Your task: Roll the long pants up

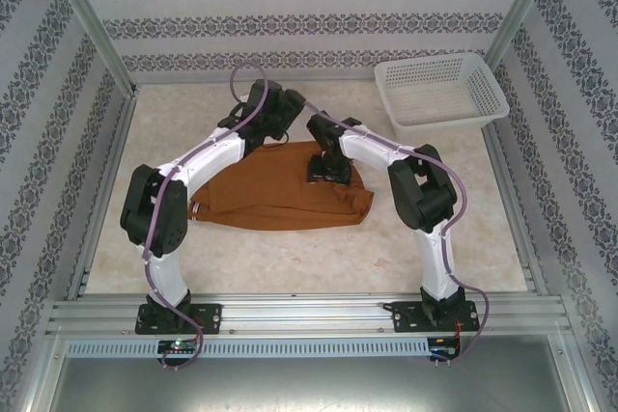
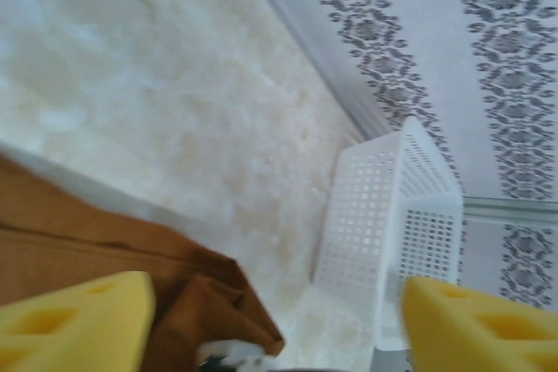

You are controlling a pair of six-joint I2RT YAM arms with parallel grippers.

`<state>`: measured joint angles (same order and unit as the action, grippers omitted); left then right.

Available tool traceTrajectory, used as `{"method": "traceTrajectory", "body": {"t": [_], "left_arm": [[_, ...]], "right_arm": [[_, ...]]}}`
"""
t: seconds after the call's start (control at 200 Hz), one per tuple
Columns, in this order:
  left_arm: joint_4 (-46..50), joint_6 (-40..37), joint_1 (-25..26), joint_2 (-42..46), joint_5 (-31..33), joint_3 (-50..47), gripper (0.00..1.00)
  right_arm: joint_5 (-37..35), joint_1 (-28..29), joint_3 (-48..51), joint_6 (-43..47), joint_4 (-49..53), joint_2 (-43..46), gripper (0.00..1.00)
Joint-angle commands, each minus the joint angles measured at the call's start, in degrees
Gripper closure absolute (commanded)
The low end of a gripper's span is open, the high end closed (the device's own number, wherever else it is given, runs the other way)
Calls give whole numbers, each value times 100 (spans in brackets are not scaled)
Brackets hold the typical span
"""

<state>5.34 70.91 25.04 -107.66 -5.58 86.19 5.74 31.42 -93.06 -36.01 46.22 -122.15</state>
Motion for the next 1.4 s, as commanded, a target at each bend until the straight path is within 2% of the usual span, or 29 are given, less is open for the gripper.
{"method": "traceTrajectory", "body": {"t": [0.0, 0.13, 0.285, 0.45, 0.615, 0.829, 0.894, 0.964, 1.084, 1.154, 1.244, 1.349, 1.399], "left_arm": [[-599, 47, -194, -484, -635, 59, 0], [-1315, 395, -294, -1085, -1335, 175, 0], [-1167, 297, -284, -1774, -1911, 903, 0], [-1472, 516, -226, -2486, -2525, 1725, 0], [-2343, 1400, -73, -3121, -3232, 2303, 0], [-2267, 1556, 103, -3237, -3843, 2560, 0], [-2251, 1578, 131, -3154, -4053, 2469, 1], [-2210, 1516, 152, -3003, -4265, 2308, 1], [-1563, 1020, 144, -2652, -4452, 2049, 1], [-1107, 647, 102, -2461, -4443, 1976, 1], [-454, 70, -10, -2246, -4353, 2022, 1], [1068, -944, -120, -2146, -4177, 2535, 1], [1474, -1241, -129, -2166, -4178, 2757, 1]], "right_arm": [[193, 6, 306, -134, 73, 178, 14], [239, -33, 489, -170, 11, 595, 13], [80, -31, 683, -99, 158, 1257, 13], [-169, -116, 862, 47, 370, 1756, 13], [-84, -250, 1144, 67, 219, 1742, 13], [83, -231, 1266, 63, -4, 1489, 15], [112, -225, 1297, 102, -51, 1455, 22], [103, -224, 1333, 153, -81, 1407, 34], [107, -225, 1450, 200, -164, 1347, 72], [29, -209, 1525, 219, -213, 1337, 100], [-142, -198, 1605, 261, -212, 1312, 100], [-248, -215, 1681, 337, -198, 1290, 100], [-259, -215, 1718, 359, -216, 1285, 100]]}}
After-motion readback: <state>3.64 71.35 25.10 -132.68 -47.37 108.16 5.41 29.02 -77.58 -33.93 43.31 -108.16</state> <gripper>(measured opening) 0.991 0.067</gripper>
